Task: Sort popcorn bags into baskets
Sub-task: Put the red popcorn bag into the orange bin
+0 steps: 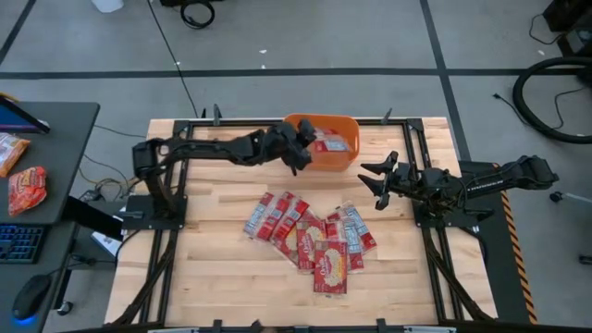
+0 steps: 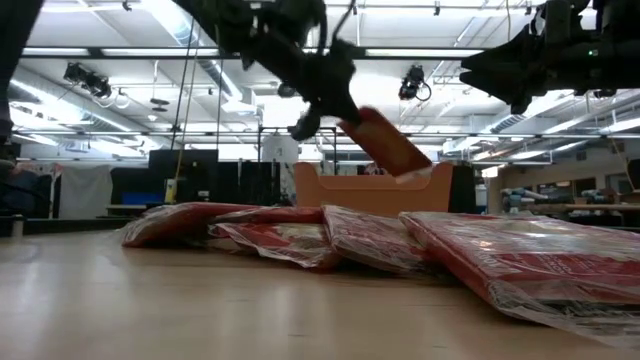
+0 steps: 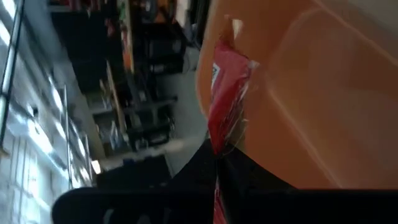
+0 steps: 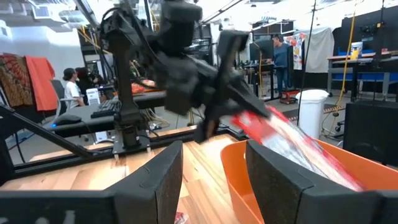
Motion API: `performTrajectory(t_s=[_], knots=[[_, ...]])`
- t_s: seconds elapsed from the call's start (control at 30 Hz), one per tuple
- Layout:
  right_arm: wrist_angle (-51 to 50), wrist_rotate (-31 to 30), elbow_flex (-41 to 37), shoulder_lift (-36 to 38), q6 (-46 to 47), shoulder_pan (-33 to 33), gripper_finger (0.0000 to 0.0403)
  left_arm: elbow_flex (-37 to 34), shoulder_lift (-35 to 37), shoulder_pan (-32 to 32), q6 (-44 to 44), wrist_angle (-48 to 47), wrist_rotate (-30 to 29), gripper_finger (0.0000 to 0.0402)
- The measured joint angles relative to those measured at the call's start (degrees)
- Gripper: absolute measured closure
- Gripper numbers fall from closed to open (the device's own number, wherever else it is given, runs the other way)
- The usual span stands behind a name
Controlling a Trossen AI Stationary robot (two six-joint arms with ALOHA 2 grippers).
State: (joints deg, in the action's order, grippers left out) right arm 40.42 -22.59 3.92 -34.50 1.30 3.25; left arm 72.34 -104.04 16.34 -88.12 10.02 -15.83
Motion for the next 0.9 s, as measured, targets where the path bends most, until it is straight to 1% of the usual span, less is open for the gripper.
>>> performTrajectory(t_s=[0.07, 0.17, 0.23, 0.33, 0.43, 0.57, 0.67, 0.73, 0.83, 0.9], knots=[[-0.1, 0.1, 0.0, 0.0, -0.1, 0.0, 0.0223, 0.0, -2.1, 1.4, -2.5, 2.6, 3.1, 0.0391], [-0.2, 0.2, 0.0, -0.1, -0.5, 0.0, 0.0223, 0.0, -4.6, 3.0, -5.6, 5.2, 5.7, 0.0391], [-0.2, 0.2, 0.0, -0.1, -0.6, 0.0, 0.0223, 0.0, -5.8, 3.8, -6.6, 6.1, 5.8, 0.0391], [-0.2, 0.2, 0.0, -0.1, -0.9, 0.0, 0.0223, 0.0, -6.7, 4.9, -5.5, 5.1, 6.5, 0.0385], [-0.2, 0.2, 0.0, -0.1, -1.0, 0.0, 0.0223, 0.0, -6.7, 5.1, -3.5, 3.7, 6.5, 0.0359], [-0.4, 0.2, 0.0, -0.1, -0.9, 0.0, 0.0223, 0.0, -5.8, 4.2, -0.7, 3.7, 6.4, 0.0307], [-0.5, 0.2, 0.0, -0.1, -0.9, 0.0, 0.0223, 0.0, -4.5, 2.8, 2.4, 3.4, 4.3, 0.0273], [-0.7, 0.5, 0.0, -0.1, -0.9, 0.0, 0.0223, 0.0, -3.1, 1.7, 5.6, 3.1, 2.1, 0.0259], [-0.7, 1.6, 0.0, -0.1, -0.9, 0.0, 0.0223, 0.0, -0.6, 0.6, 12.1, 1.8, -3.0, 0.0253], [-0.7, 2.0, 0.0, -0.1, -0.9, 0.0, 0.0223, 0.0, 1.5, 0.0, 19.3, -1.6, -5.8, 0.0255]])
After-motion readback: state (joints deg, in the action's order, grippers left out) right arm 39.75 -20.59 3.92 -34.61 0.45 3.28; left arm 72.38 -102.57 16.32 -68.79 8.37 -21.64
